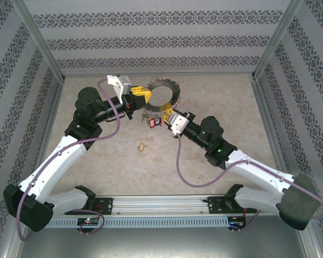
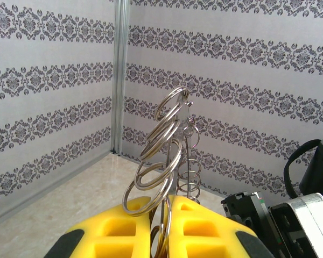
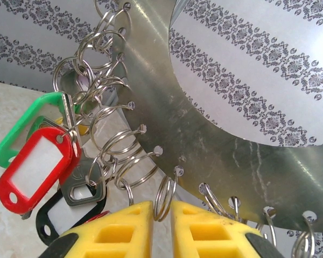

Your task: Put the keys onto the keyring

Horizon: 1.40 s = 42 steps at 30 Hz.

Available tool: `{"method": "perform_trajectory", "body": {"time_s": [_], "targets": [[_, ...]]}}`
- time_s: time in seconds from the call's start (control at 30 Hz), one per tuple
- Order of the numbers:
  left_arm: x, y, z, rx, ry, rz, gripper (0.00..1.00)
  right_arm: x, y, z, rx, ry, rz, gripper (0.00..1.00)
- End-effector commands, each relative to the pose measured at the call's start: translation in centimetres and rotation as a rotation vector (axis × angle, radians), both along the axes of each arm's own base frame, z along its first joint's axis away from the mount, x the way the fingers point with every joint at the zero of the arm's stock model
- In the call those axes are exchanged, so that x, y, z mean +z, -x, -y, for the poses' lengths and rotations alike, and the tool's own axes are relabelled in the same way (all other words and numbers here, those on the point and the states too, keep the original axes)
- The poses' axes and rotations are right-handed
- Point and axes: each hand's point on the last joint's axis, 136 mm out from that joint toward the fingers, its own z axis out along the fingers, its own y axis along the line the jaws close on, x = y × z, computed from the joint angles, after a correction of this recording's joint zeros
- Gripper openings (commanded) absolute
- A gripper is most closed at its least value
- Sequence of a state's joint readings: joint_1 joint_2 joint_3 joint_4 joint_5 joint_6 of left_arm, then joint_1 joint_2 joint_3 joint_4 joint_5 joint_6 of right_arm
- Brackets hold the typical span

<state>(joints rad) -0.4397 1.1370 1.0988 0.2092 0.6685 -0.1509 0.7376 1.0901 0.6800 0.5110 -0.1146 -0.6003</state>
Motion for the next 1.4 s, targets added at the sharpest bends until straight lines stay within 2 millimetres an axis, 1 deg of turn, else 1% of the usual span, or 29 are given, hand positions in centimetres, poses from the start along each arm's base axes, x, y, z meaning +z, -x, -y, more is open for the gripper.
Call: {"method": "perform_trajectory", "body": {"time_s": [0.0,0.33,0.47,0.57,1.1,1.27,1.3,1.33,1.37], "targets": [[3.29,1.99,0.15,-0.039,0.053,0.072,0.00,2.52,0.13,0.19,-0.010,-0.070,0.034,0.15],[3.17,1.92,0.16,-0.037,0.056,0.063,0.00,2.56,-0.05,-0.06,-0.005,-0.082,0.019,0.09],[3.19,1.97,0.20,-0.039,0.060,0.062,0.00,2.71,-0.02,-0.10,-0.003,-0.088,0.018,0.11],[3.13,1.90,0.21,-0.039,0.060,0.060,0.00,2.91,-0.02,-0.13,-0.001,-0.095,0.019,0.15],[2.80,1.80,0.31,-0.038,0.058,0.052,0.00,3.39,-0.05,-0.53,0.016,-0.122,0.014,0.13],[2.76,1.71,0.26,-0.033,0.058,0.052,0.00,3.09,-0.06,-0.69,0.021,-0.116,0.006,0.08],[2.84,1.74,0.26,-0.032,0.059,0.054,0.00,3.07,-0.03,-0.73,0.023,-0.116,0.005,0.03],[2.77,1.64,0.22,-0.028,0.058,0.052,0.00,3.05,-0.02,-0.71,0.023,-0.114,0.003,0.01],[2.78,1.63,0.22,-0.027,0.059,0.052,0.00,2.99,-0.08,-0.64,0.018,-0.114,0.002,0.01]]}}
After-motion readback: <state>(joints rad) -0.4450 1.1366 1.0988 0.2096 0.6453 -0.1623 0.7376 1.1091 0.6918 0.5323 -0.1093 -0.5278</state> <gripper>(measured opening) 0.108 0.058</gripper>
